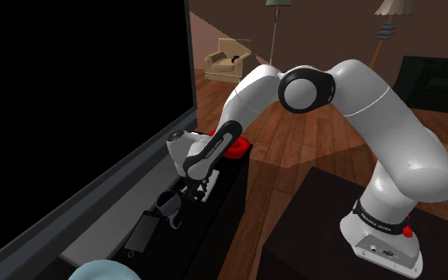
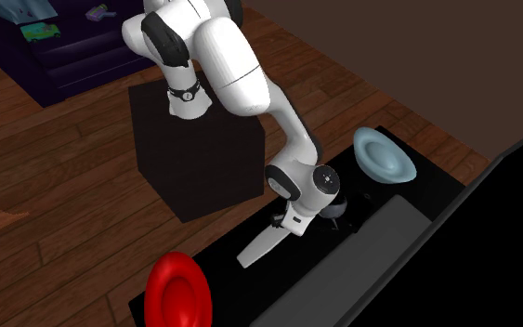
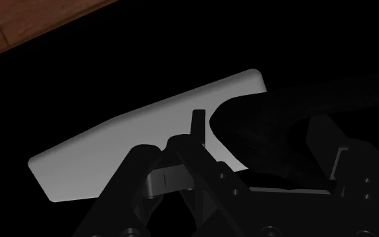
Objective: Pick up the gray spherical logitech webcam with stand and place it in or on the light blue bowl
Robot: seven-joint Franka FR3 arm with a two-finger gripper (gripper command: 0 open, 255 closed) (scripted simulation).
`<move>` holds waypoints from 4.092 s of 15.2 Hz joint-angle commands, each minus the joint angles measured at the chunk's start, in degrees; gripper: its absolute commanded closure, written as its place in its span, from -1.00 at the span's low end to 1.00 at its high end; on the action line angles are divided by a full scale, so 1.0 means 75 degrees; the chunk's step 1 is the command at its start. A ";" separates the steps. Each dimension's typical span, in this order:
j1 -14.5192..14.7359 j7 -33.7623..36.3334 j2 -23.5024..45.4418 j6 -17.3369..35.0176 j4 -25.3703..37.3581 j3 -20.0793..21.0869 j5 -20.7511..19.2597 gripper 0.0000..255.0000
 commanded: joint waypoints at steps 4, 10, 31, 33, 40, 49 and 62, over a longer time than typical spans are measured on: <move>-0.0027 -0.0022 -0.0176 -0.0092 -0.0088 0.0032 0.0028 1.00; -0.0102 -0.0095 -0.0686 -0.0393 -0.0296 0.0134 0.0127 1.00; -0.0318 -0.0421 -0.2229 -0.1679 -0.0526 0.0458 0.0541 1.00; -0.0333 -0.0454 -0.2355 -0.1819 -0.0508 0.0484 0.0582 1.00; 0.0282 0.0274 -0.2154 -0.1983 -0.0238 0.0668 0.0583 1.00; 0.1499 0.1517 -0.1284 -0.2362 0.0873 0.0892 0.0515 1.00; 0.3613 0.2811 0.1151 -0.3866 0.4787 0.0967 0.0427 1.00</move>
